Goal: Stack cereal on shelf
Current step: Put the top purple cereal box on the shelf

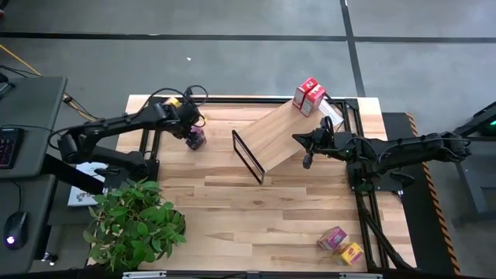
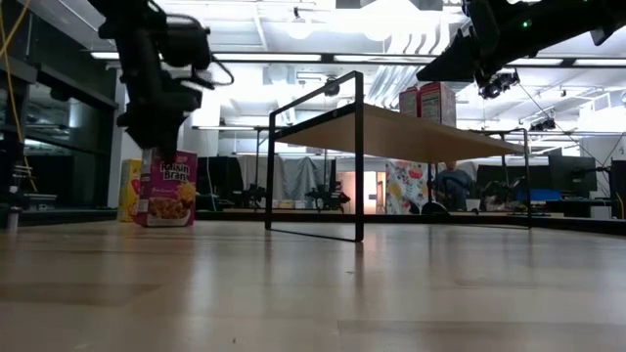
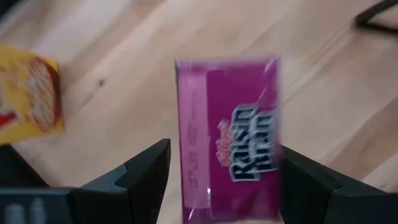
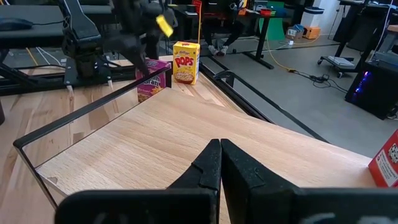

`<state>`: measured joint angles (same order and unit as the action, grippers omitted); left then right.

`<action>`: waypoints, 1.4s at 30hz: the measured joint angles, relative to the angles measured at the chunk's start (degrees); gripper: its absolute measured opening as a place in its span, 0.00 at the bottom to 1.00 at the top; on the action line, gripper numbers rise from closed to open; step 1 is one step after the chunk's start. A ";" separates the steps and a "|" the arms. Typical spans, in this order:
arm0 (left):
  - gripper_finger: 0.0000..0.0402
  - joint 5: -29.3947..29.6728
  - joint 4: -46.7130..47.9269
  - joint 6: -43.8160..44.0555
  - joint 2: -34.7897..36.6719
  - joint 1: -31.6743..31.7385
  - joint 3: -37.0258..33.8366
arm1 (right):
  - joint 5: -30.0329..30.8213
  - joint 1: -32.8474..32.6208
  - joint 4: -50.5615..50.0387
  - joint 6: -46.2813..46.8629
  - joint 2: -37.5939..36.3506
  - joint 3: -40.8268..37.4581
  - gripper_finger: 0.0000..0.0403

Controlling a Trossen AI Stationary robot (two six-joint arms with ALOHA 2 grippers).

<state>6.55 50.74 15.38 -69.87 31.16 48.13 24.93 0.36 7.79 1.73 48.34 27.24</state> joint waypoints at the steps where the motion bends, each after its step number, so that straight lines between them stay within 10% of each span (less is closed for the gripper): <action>1: 0.60 0.00 0.10 0.00 -0.51 0.00 -0.73 | -0.02 0.01 0.00 0.19 0.00 0.00 0.00; 17: 0.58 0.01 -5.84 -0.50 -1.50 0.00 -3.42 | -0.02 0.00 0.01 0.40 0.02 0.00 0.00; 30: 0.38 -0.96 -5.43 -1.11 -1.48 0.00 -2.98 | 0.00 0.01 0.02 0.40 0.02 0.00 0.00; 42: 0.36 -1.01 0.27 -3.12 -1.44 -0.04 13.11 | 0.02 0.00 0.17 -0.52 0.02 0.00 0.00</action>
<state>5.53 51.01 12.25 -71.31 31.11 61.24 24.95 0.36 7.97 1.21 48.36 27.24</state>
